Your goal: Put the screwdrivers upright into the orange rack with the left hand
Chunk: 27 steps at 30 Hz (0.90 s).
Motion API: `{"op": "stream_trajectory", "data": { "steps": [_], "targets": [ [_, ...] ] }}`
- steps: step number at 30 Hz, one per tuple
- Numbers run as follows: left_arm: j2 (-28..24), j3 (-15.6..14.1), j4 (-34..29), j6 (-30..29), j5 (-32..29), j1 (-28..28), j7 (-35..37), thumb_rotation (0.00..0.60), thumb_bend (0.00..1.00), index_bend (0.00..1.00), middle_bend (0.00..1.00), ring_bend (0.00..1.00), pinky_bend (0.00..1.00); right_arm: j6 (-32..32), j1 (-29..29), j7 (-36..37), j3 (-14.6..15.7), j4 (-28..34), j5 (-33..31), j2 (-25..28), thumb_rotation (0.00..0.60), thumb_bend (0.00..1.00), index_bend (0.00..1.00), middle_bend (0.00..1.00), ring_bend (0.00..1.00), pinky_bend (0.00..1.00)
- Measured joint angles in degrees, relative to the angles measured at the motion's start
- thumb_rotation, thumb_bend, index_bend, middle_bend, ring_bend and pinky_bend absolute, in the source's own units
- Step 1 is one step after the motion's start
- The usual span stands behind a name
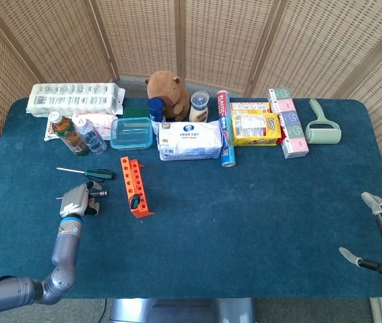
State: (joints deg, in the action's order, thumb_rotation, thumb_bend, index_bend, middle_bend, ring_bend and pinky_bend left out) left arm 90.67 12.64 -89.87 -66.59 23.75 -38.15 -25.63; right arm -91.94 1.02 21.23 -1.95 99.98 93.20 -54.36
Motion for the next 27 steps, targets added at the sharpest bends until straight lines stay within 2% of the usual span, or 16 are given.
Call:
{"op": "stream_trajectory", "data": {
  "steps": [13,27],
  "targets": [
    [2.81,0.20,1.55,-2.93,-0.06,0.11,-4.35,0.600,0.44,0.33,0.85,0.89,0.88,-0.21,-0.07,0.38,-0.09,-0.04,-0.02,0.13,0.600,0.16,0.01,0.10,0.09,0.09],
    [4.77,0.73,3.41,-2.78,0.15,0.39,-7.01,0.600,0.50,0.34,0.85,0.90,0.88,-0.14,-0.04,0.57,-0.14,-0.04,-0.10,0.17,0.600,0.16,0.01,0.10,0.09,0.09]
  ]
}}
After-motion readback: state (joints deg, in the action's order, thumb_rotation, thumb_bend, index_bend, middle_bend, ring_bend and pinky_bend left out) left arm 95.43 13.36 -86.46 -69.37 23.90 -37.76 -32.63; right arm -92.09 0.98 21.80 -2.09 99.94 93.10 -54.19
